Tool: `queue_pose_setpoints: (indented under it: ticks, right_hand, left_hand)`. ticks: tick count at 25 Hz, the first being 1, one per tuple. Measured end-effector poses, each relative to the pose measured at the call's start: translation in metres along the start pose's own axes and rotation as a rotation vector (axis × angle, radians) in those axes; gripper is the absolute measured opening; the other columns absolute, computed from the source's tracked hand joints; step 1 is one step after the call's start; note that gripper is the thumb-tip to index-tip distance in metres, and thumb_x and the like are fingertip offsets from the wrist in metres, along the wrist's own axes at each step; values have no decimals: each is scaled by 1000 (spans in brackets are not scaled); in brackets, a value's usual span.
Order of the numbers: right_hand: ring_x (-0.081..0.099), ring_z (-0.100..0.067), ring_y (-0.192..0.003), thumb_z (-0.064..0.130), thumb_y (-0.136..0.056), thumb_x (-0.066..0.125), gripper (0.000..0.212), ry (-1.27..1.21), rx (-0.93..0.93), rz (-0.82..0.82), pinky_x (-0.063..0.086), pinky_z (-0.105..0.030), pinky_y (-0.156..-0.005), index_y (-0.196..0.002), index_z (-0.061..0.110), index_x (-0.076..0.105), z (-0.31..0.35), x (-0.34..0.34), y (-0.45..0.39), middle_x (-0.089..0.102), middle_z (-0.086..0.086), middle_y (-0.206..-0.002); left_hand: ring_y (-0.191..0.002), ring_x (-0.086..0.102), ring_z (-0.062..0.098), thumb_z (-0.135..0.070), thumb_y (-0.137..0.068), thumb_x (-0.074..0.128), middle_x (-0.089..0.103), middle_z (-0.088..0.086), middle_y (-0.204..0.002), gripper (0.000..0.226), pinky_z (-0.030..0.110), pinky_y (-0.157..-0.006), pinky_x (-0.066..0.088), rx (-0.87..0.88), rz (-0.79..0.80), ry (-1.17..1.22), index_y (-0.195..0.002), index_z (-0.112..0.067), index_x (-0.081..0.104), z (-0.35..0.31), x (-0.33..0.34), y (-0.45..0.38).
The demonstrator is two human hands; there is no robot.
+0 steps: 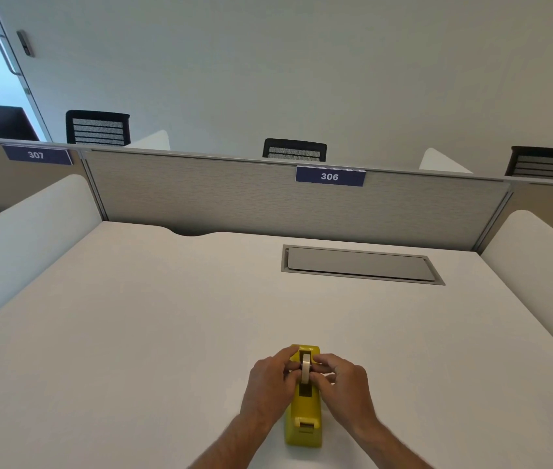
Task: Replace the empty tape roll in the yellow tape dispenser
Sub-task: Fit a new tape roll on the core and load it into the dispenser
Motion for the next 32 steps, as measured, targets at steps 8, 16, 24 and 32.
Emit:
queue_pose_setpoints:
  ticks: [8, 16, 24, 32]
  right_hand:
    - [64, -3, -75, 7, -79, 75, 32, 106, -208, 8, 60, -31, -73, -102, 28, 75, 15, -1, 10, 77, 15, -91]
    - [55, -3, -107, 40, -77, 68, 49, 156, -242, 159, 57, -23, -77, -125, 36, 61, 17, 6, -1, 59, 26, -122]
    - [45, -2, -97, 48, -76, 63, 44, 298, -292, 339, 51, -24, -75, -120, 45, 57, 17, 23, -9, 48, 41, -88]
    - [45, -1, -93, 55, -78, 60, 48, 361, -385, 308, 41, -11, -72, -124, 39, 60, 19, 23, -8, 60, 33, -105]
  left_hand:
    - [-93, 65, 16, -24, -95, 59, 74, -2, -106, 46, 26, -85, 51, 141, 28, -134, -139, -30, 50, -4, 5, 10]
    - [-90, 66, 8, -16, -88, 65, 72, -11, -111, 52, 24, -85, 55, 167, 17, -37, -137, -27, 53, -1, 3, 15]
    - [-115, 55, 5, -23, -87, 65, 56, -13, -136, 55, 27, -99, 49, 101, 100, -35, -139, -30, 47, 10, 12, 10]
    - [-134, 40, 5, -29, -85, 65, 41, -18, -148, 54, 34, -108, 45, 82, 146, -68, -136, -40, 50, 11, 16, 5]
Point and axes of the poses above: each hand's wrist, its own y-axis away from the middle knuckle, its own x-axis out of the palm, z = x × y, the point moved 10 cm from there along -y, towards the middle knuckle
